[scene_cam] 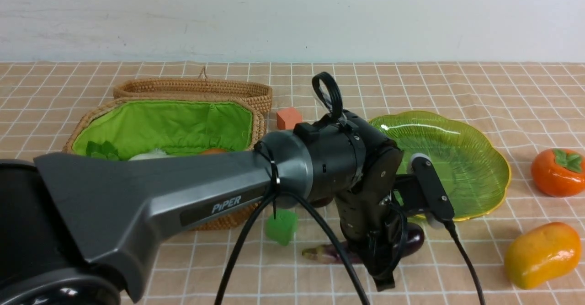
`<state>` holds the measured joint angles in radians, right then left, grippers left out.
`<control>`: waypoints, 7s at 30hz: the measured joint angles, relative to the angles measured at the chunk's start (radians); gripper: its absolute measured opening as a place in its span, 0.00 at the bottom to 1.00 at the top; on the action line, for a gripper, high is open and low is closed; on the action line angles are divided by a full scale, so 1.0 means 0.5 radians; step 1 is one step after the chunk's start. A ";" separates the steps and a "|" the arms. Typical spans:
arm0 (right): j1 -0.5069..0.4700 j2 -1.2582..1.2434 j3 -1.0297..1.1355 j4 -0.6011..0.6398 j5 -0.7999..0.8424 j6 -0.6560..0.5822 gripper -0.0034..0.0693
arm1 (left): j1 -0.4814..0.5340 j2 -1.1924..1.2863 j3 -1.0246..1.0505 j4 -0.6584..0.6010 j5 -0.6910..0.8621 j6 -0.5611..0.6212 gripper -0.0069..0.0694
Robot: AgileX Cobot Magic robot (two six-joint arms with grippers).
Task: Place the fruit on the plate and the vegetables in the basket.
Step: Use the left arm to grab an eggplant and put it into the left basket, then grab a mangosteen with your left arm and put it on the plate on the right, then use the right arm to grab a mango and put it into the right plate
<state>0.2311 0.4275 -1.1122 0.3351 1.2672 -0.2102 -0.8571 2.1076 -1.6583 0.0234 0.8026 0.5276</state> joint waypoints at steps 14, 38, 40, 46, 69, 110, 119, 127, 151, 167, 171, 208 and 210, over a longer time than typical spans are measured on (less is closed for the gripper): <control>0.000 0.000 0.000 0.002 0.000 -0.031 0.36 | 0.027 -0.069 0.022 0.019 -0.051 0.000 0.76; 0.000 0.000 0.000 0.015 -0.005 -0.045 0.36 | -0.062 -0.535 0.029 0.274 0.425 -0.207 0.54; 0.000 0.000 0.000 0.013 -0.033 -0.045 0.36 | -0.015 -0.649 0.029 0.348 0.459 -0.227 0.54; 0.000 0.000 0.000 0.000 -0.141 -0.045 0.37 | 0.509 -0.819 0.024 0.544 0.510 -0.140 0.54; 0.000 0.002 0.000 0.000 -0.112 -0.045 0.37 | 0.649 -0.754 0.028 0.127 0.577 -0.241 0.49; 0.000 0.002 0.000 0.093 0.000 -0.045 0.37 | 0.415 0.470 -0.809 0.226 0.363 -0.485 0.81; 0.000 0.002 0.000 -0.049 0.000 -0.022 0.37 | 0.368 0.333 -0.957 0.159 0.637 -0.563 0.81; 0.000 0.002 0.000 -0.314 -0.109 0.207 0.37 | 0.266 0.262 -1.105 -0.474 0.018 -0.411 0.81; 0.000 0.147 0.114 -0.338 -0.076 0.407 0.37 | 0.272 0.283 -1.088 -0.641 0.309 -0.454 0.79; -0.290 1.297 0.472 -0.800 -0.631 0.846 0.37 | 0.272 -0.970 -0.629 -0.311 0.865 -1.055 0.07; -0.491 1.554 0.472 -0.682 -0.773 0.869 0.39 | 0.272 -1.301 -0.055 -0.287 0.858 -1.055 0.07; -0.643 2.349 0.236 -0.256 -1.085 0.631 0.76 | 0.272 -2.971 1.904 -0.327 -0.202 -1.000 0.07; -0.569 2.270 0.153 -0.165 -1.129 0.577 0.76 | 0.272 -2.971 1.904 -0.327 -0.233 -0.995 0.07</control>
<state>-0.0535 1.5625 -1.0359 0.2525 0.7028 0.0783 -0.7211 0.6223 -0.7061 -0.1399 0.6860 0.0302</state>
